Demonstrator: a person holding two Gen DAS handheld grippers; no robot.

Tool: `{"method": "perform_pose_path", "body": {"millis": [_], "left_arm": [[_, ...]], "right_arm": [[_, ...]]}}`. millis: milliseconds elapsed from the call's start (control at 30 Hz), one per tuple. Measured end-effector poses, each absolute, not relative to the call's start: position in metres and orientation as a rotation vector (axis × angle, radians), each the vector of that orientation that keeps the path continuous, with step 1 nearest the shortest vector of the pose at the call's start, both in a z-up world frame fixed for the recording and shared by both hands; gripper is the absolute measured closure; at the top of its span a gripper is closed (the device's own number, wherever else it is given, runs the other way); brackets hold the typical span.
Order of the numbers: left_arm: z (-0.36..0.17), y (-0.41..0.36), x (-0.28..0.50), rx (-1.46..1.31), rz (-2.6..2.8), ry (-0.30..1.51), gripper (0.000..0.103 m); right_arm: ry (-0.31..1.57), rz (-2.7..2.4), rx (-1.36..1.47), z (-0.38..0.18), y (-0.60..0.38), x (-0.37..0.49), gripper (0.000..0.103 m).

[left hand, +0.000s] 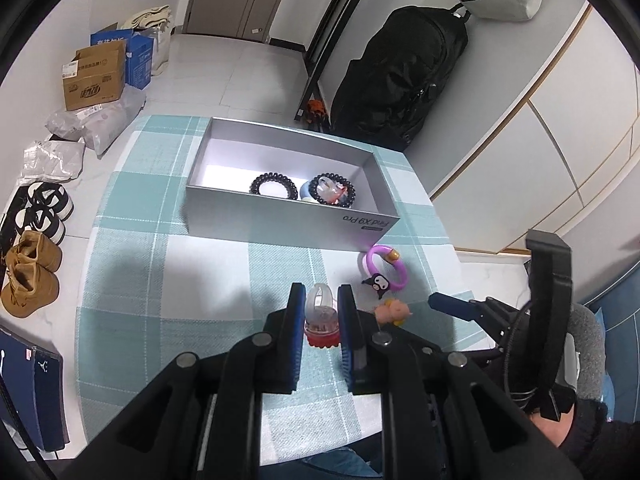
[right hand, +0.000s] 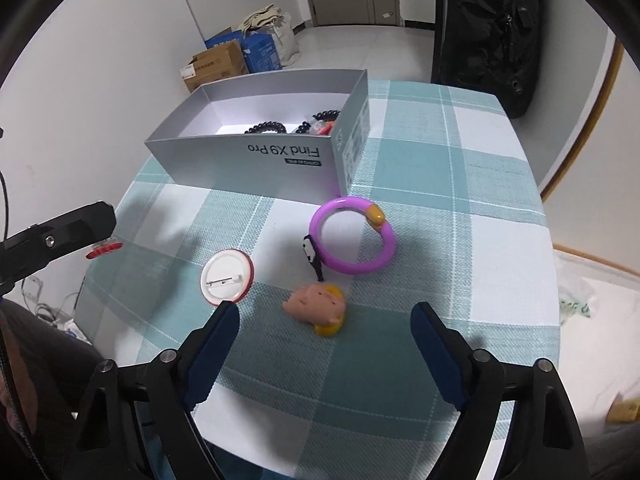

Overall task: Organize jewelry
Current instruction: 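Lower the right gripper onto the pink pig figure and close it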

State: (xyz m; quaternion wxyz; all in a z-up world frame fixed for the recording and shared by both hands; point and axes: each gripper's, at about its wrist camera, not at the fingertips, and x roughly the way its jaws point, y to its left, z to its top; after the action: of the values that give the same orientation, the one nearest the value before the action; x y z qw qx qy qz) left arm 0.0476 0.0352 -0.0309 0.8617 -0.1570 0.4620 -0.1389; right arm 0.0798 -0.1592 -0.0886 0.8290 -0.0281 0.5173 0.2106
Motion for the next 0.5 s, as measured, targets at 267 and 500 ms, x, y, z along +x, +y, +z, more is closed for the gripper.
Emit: {"method": "perform_pose_path", "body": {"millis": [267, 500], "left_arm": [[-0.028, 0.042, 0.045, -0.335, -0.291, 0.956, 0.092], [-0.028, 0.043, 0.046, -0.337, -0.289, 0.958, 0.092]], "right_arm": [[1.101, 0.446, -0.109, -0.093, -0.148, 0.081, 0.041], [1.085, 0.450, -0.193, -0.096, -0.137, 0.076, 0.069]]}}
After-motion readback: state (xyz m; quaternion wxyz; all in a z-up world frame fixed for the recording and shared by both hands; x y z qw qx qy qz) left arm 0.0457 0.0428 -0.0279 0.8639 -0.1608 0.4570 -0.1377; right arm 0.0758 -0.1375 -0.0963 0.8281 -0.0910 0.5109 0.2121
